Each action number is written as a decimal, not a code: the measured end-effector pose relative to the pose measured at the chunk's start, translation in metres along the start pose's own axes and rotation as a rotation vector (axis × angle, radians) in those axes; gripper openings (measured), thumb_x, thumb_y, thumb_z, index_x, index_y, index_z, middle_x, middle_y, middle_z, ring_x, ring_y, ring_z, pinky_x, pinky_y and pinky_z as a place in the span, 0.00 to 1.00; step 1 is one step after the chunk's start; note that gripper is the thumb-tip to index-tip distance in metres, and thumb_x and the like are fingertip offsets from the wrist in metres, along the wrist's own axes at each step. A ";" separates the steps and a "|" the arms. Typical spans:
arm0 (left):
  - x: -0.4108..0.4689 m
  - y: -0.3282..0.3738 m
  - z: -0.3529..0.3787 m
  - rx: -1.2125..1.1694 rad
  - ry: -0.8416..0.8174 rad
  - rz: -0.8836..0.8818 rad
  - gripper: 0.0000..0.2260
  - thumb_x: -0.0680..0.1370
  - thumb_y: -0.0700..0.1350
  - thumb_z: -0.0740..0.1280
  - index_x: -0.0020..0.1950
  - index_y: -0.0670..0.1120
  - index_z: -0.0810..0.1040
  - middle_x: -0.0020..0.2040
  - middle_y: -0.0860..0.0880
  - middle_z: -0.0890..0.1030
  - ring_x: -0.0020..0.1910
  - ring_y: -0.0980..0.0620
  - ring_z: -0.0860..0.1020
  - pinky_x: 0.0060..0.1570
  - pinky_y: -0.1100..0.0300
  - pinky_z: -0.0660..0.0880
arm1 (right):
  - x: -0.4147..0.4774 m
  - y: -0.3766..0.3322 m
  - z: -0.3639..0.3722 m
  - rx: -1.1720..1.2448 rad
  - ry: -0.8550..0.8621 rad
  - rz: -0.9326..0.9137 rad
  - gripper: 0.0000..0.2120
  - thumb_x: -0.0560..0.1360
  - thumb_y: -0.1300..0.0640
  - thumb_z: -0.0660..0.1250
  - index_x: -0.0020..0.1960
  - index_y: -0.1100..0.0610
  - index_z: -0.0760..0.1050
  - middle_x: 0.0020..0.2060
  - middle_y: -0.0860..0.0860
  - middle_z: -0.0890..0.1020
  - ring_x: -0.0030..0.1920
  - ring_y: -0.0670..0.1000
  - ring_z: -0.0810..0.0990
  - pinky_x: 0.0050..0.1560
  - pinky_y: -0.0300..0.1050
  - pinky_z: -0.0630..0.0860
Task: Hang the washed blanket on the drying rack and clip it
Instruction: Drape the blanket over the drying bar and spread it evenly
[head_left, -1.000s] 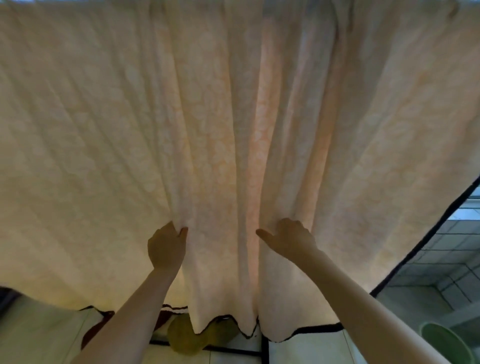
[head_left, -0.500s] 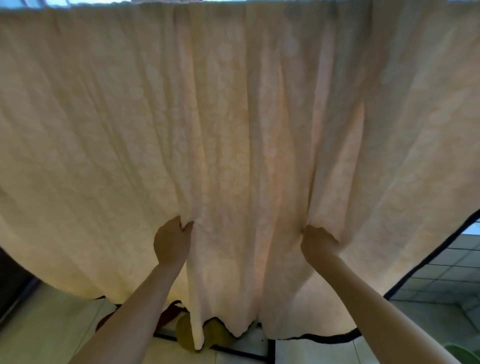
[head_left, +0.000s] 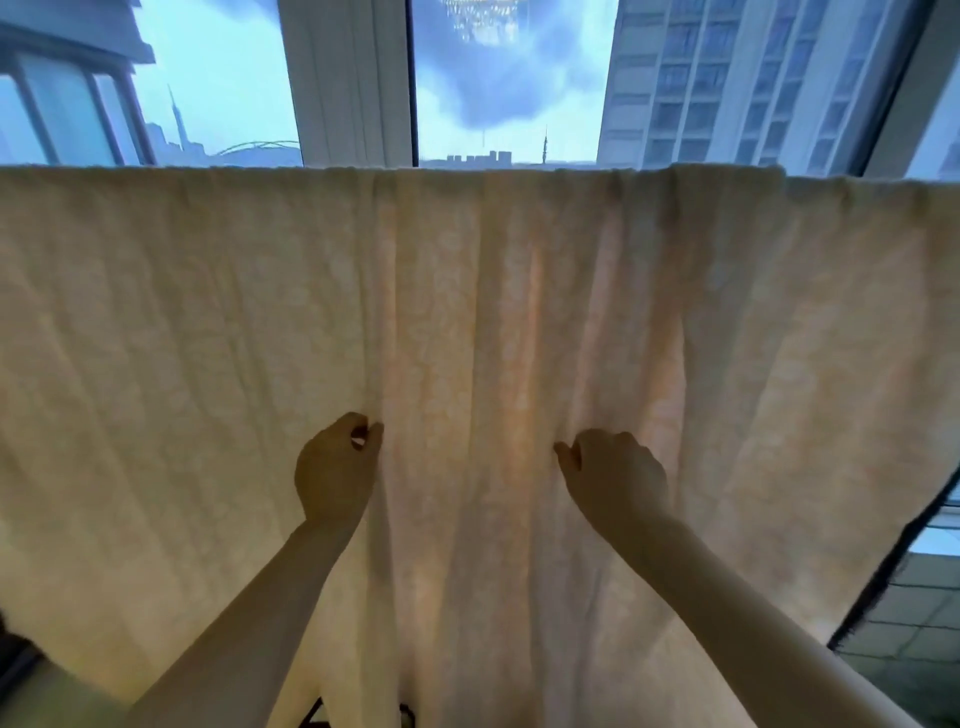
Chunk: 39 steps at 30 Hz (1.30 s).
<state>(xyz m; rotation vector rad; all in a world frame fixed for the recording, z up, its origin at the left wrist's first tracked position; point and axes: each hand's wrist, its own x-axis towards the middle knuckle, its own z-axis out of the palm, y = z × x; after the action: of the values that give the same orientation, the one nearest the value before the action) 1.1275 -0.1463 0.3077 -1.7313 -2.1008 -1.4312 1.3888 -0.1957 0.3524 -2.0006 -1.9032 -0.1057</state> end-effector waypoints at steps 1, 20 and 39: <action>0.009 0.006 -0.005 -0.015 0.023 0.020 0.07 0.78 0.47 0.67 0.46 0.44 0.82 0.39 0.47 0.83 0.33 0.50 0.76 0.35 0.61 0.68 | 0.003 -0.004 -0.012 0.008 0.043 -0.033 0.21 0.81 0.43 0.52 0.36 0.52 0.71 0.29 0.47 0.76 0.29 0.47 0.76 0.34 0.44 0.79; 0.153 0.075 -0.080 -0.240 0.348 0.369 0.10 0.80 0.51 0.64 0.48 0.46 0.81 0.39 0.48 0.83 0.35 0.51 0.78 0.37 0.57 0.75 | 0.074 -0.043 -0.134 0.086 0.692 -0.177 0.17 0.81 0.52 0.57 0.36 0.55 0.70 0.25 0.48 0.72 0.24 0.48 0.74 0.25 0.43 0.74; 0.154 0.209 -0.072 -0.294 -0.066 0.971 0.13 0.78 0.53 0.65 0.56 0.48 0.82 0.54 0.52 0.82 0.51 0.54 0.77 0.52 0.54 0.77 | 0.098 0.033 -0.204 -0.135 0.622 -0.164 0.07 0.77 0.62 0.63 0.54 0.58 0.77 0.49 0.53 0.80 0.47 0.51 0.78 0.49 0.40 0.74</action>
<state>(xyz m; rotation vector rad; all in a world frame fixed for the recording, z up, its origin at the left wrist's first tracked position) 1.2038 -0.0947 0.5606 -2.3866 -0.7789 -1.3526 1.4696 -0.1684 0.5643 -1.6164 -1.6641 -0.8162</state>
